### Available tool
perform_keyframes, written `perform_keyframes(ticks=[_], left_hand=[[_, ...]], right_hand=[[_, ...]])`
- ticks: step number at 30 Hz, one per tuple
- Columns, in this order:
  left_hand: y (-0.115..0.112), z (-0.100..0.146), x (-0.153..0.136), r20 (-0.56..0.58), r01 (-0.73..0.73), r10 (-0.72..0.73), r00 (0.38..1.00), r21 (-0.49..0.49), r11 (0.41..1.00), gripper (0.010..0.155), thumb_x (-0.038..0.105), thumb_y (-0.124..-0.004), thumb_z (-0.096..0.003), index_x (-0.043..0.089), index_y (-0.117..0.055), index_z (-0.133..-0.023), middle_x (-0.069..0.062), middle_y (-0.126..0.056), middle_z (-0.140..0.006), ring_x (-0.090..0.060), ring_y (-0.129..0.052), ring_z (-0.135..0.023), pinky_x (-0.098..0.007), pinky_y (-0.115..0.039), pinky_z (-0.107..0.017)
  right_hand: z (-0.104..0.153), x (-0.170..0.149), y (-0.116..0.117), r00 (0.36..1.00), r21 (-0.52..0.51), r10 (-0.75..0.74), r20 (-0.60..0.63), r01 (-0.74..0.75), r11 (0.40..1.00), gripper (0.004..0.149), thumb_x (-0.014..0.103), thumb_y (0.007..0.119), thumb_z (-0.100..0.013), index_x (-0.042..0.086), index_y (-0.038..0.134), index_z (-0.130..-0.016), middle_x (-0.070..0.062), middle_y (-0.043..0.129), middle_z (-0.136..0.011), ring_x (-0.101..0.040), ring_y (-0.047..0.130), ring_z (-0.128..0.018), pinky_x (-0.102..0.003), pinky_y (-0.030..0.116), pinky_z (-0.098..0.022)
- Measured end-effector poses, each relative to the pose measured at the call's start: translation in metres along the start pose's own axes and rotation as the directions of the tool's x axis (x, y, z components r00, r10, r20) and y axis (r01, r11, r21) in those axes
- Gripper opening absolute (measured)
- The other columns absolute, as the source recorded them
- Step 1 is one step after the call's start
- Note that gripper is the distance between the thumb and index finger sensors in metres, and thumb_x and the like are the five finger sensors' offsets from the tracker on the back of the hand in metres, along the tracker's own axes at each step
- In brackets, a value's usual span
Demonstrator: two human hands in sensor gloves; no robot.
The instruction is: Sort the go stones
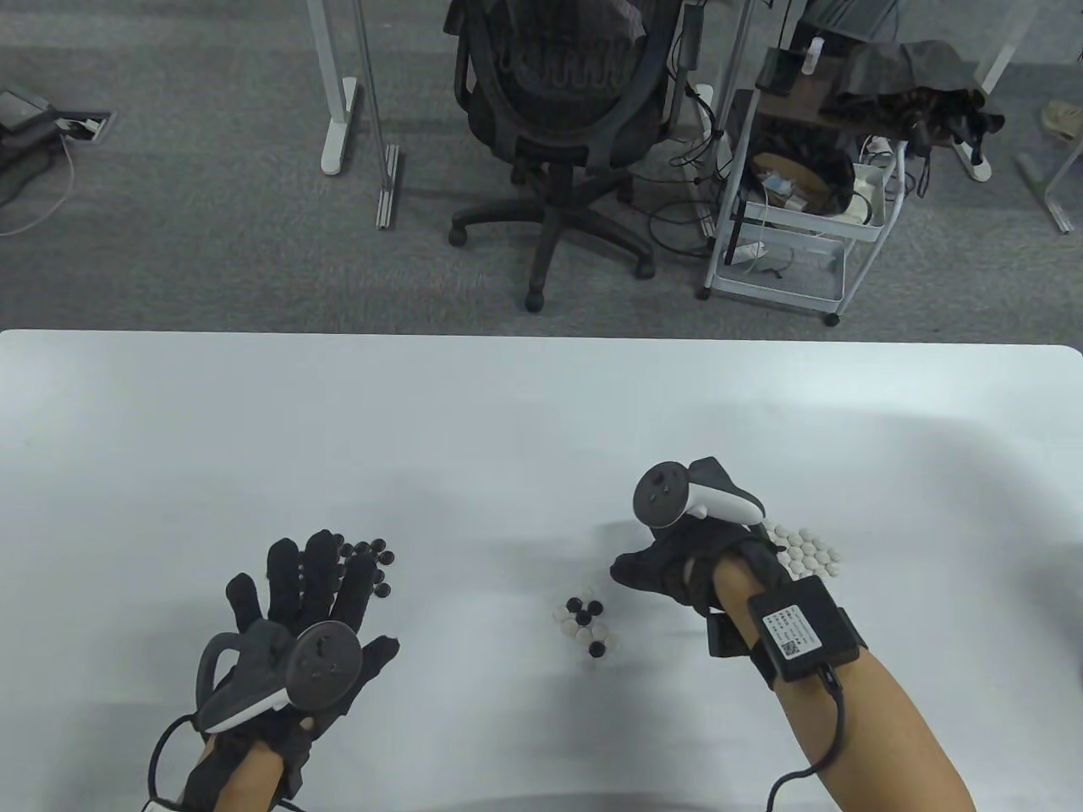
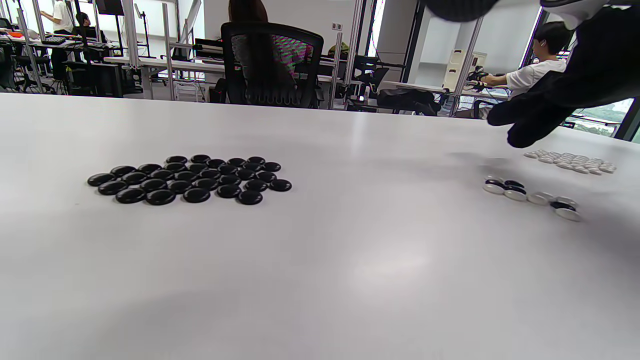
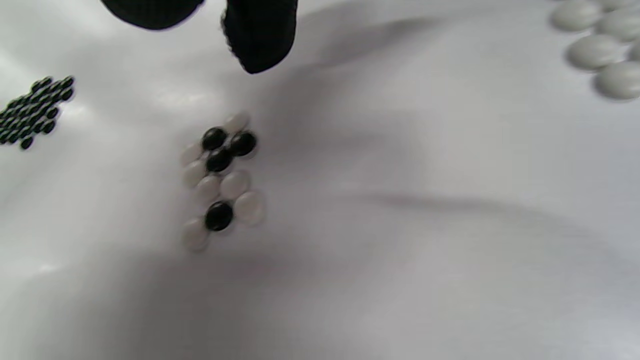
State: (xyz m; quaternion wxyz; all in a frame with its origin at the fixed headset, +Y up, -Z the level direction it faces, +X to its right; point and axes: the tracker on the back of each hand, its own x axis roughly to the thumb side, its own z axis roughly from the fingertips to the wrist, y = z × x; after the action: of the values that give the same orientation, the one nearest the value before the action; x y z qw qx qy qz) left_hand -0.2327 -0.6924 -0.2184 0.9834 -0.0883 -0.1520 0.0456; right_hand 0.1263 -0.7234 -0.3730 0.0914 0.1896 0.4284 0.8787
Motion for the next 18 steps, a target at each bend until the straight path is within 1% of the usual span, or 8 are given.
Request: perform_keyframes(ticks=[5,8,12,14,18], left_hand=[[0.000,0.000,0.000,0.001,-0.005,0.005,1.000,0.004,1.000,0.078,0.053,-0.047,-0.0634,0.010,-0.015,-0.120,-0.037,0.008,-0.116,-0.063,0.011,-0.093,-0.086,-0.002,-0.053],[0.001,0.001,-0.001,0.003,-0.007,0.007,1.000,0.011,1.000,0.078,0.053,-0.047,-0.0634,0.010,-0.015,-0.120,-0.037,0.008,-0.116,-0.063,0.011,-0.093,-0.086,-0.002,-0.053],[0.002,0.002,-0.001,0.005,-0.008,0.008,1.000,0.016,1.000,0.078,0.053,-0.047,-0.0634,0.010,-0.015,-0.120,-0.037,0.007,-0.116,-0.063,0.011,-0.093,-0.086,-0.002,-0.053],[0.002,0.002,-0.001,0.006,-0.006,0.006,1.000,0.018,1.000,0.078,0.053,-0.048,-0.0634,0.010,-0.015,-0.120,-0.037,0.008,-0.116,-0.063,0.011,-0.093,-0.086,-0.002,-0.053],[0.001,0.002,-0.001,0.007,0.000,0.000,1.000,0.012,1.000,0.078,0.053,-0.047,-0.0635,0.010,-0.015,-0.120,-0.037,0.008,-0.116,-0.063,0.011,-0.093,-0.086,-0.002,-0.053]], right_hand=[[-0.016,0.022,0.016,0.998,0.051,0.046,0.047,-0.049,0.998,0.063,0.051,0.050,-0.056,0.023,0.054,-0.111,-0.026,-0.002,-0.109,-0.056,-0.011,-0.088,-0.082,0.007,-0.056],[-0.023,0.024,0.022,0.998,0.071,0.055,0.042,-0.058,0.996,0.065,0.052,0.049,-0.056,0.022,0.047,-0.114,-0.027,-0.005,-0.108,-0.056,-0.013,-0.087,-0.082,0.007,-0.055],[-0.030,0.019,0.026,0.998,0.086,0.062,0.012,-0.063,0.994,0.067,0.052,0.048,-0.055,0.020,0.045,-0.114,-0.027,-0.006,-0.107,-0.056,-0.013,-0.086,-0.082,0.007,-0.055],[-0.032,0.016,0.025,0.999,0.083,0.047,0.008,-0.048,0.995,0.067,0.052,0.048,-0.055,0.021,0.044,-0.114,-0.027,-0.007,-0.107,-0.056,-0.014,-0.086,-0.082,0.006,-0.055],[-0.034,-0.002,0.011,0.997,0.049,0.004,-0.074,-0.001,0.999,0.067,0.052,0.048,-0.055,0.021,0.044,-0.114,-0.027,-0.007,-0.107,-0.056,-0.014,-0.086,-0.082,0.005,-0.055]])
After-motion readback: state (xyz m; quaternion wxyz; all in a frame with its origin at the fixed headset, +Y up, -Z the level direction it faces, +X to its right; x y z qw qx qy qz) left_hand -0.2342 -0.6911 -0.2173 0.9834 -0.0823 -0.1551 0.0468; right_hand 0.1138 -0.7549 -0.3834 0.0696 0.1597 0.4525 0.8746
